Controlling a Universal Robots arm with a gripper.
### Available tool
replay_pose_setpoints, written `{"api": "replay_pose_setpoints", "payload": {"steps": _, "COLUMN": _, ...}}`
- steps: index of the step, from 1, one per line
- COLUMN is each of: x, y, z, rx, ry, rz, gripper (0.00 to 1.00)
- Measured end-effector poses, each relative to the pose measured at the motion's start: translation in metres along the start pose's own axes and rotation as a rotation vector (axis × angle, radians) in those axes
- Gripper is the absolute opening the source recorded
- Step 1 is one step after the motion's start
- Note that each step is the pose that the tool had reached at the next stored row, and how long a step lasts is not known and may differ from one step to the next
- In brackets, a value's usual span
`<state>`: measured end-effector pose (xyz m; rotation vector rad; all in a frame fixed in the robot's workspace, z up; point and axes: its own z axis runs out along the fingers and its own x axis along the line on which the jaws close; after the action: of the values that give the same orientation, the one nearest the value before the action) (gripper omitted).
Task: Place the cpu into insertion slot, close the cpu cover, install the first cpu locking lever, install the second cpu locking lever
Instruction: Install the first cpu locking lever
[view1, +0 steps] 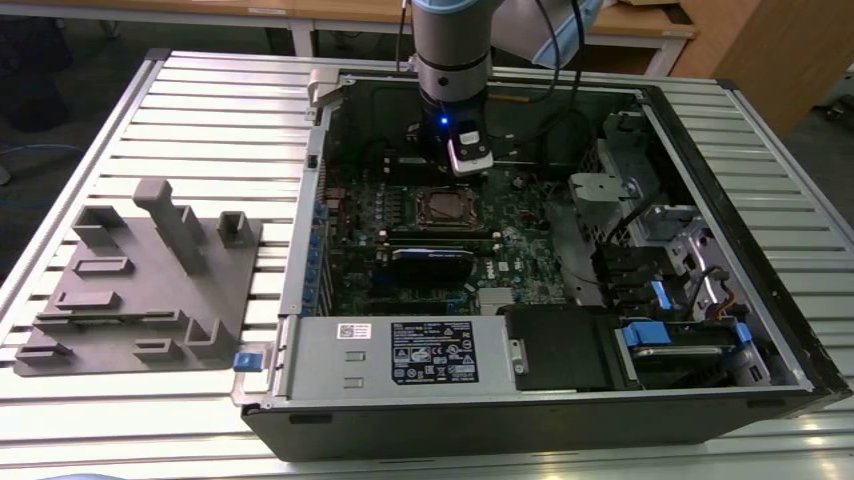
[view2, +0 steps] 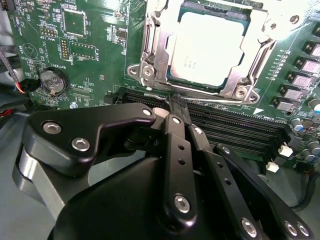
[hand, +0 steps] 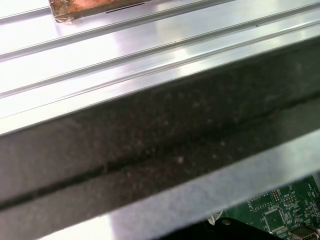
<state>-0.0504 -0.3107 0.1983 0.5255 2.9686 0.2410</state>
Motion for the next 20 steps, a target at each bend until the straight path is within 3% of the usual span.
{"api": "replay_pose_setpoints", "payload": {"steps": 9, "x": 0.0005, "y": 0.0010, "z": 0.0004, "rx": 0.0089, "ry": -0.0035, "rz": 0.001, "gripper": 0.11}}
{"api": "replay_pose_setpoints", "payload": {"steps": 20, "x": 0.0010, "y": 0.0021, "z": 0.0014, "rx": 0.0097, "ry": -0.0039, "rz": 0.001, "gripper": 0.11}}
